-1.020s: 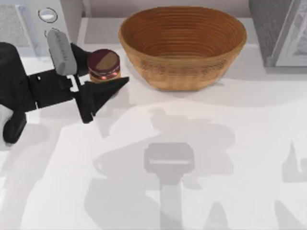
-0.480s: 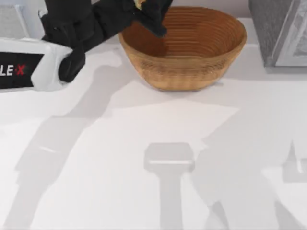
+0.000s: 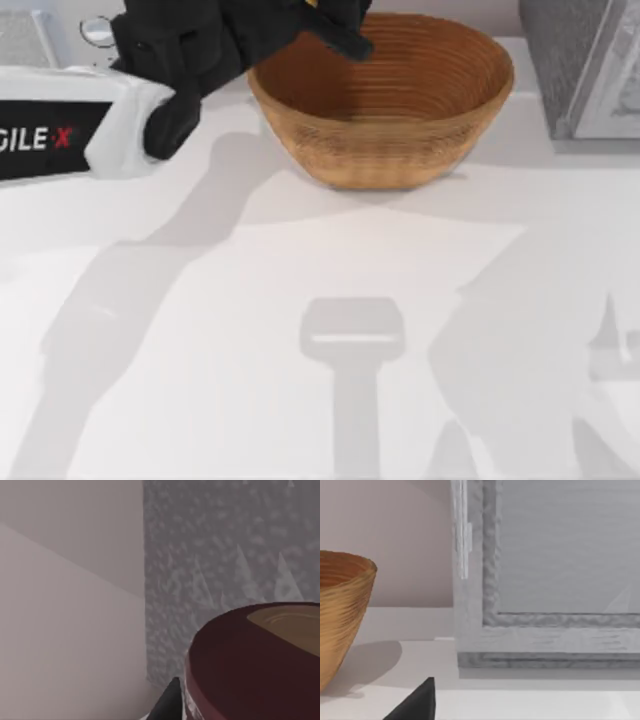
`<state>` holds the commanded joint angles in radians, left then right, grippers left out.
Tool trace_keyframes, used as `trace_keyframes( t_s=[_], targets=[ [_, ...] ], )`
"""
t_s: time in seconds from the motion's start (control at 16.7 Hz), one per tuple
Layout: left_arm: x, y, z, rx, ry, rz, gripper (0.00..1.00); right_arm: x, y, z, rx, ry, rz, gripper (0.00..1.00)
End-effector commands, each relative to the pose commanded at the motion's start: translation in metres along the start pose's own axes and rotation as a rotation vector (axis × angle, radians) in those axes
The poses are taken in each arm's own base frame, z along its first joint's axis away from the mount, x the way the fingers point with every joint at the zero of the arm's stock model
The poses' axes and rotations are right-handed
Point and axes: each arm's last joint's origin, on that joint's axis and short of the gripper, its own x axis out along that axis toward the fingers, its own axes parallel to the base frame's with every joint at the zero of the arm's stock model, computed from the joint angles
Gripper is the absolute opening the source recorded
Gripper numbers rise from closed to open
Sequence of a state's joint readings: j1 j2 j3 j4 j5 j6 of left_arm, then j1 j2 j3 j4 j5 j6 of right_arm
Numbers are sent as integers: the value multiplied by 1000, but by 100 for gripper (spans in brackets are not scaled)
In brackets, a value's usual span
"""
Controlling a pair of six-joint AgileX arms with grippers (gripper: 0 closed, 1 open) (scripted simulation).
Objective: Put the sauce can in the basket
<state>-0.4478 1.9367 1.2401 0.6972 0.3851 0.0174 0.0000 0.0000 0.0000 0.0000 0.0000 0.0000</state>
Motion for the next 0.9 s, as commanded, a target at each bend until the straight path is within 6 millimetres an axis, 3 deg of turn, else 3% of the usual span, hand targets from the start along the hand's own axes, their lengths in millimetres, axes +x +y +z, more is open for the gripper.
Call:
trace_keyframes(
  t_s=[0.18,0.54,0.84,0.9],
  targets=[
    [10,0,-4,-1,2,-2,0,0,0,0,0,0,0,100],
    [56,-1,-22,-3,3,-2,0,0,0,0,0,0,0,100],
    [62,-1,-26,-4,5,-3,0,0,0,0,0,0,0,100],
    [62,-1,-26,-4,5,-3,8,0,0,0,0,0,0,100]
  ],
)
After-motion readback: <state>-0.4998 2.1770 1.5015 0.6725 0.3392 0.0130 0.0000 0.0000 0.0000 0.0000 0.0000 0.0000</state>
